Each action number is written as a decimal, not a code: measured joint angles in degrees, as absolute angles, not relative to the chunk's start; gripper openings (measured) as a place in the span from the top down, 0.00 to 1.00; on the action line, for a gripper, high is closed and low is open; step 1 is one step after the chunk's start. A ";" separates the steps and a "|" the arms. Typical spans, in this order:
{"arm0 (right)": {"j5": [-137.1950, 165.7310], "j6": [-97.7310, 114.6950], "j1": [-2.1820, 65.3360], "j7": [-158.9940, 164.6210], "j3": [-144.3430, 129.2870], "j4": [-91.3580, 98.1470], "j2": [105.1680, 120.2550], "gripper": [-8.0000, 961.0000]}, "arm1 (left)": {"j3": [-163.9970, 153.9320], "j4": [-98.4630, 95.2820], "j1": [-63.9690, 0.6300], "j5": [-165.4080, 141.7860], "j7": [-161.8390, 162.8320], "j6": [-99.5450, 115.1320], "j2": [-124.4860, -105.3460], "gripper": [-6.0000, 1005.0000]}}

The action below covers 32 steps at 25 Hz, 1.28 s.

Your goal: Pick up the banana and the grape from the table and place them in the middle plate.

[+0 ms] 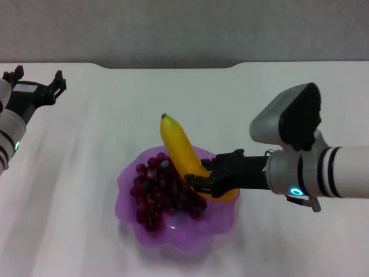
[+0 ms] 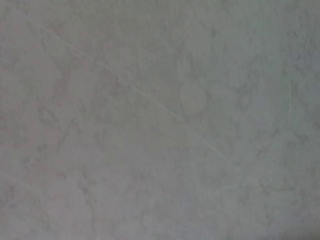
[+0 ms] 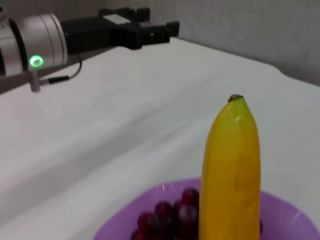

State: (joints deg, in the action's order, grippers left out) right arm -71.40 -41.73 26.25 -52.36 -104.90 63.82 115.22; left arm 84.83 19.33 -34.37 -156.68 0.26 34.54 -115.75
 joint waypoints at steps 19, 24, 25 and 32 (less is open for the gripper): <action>-78.57 -37.69 26.99 -58.38 -103.05 61.43 115.07 0.10 | 84.90 19.34 -34.40 -156.50 0.26 34.54 -115.70 0.11; -78.56 -23.91 24.20 -61.58 -99.72 59.32 115.09 0.07 | 84.90 19.29 -34.37 -156.56 0.21 34.58 -115.83 0.11; -78.67 -20.01 23.36 -62.12 -99.35 59.17 115.15 0.07 | 84.90 19.29 -34.36 -156.58 0.20 34.62 -115.87 0.11; -78.97 2.79 19.53 -60.44 -100.06 59.48 115.40 0.07 | 84.90 19.16 -34.36 -156.69 -0.07 35.06 -116.14 0.11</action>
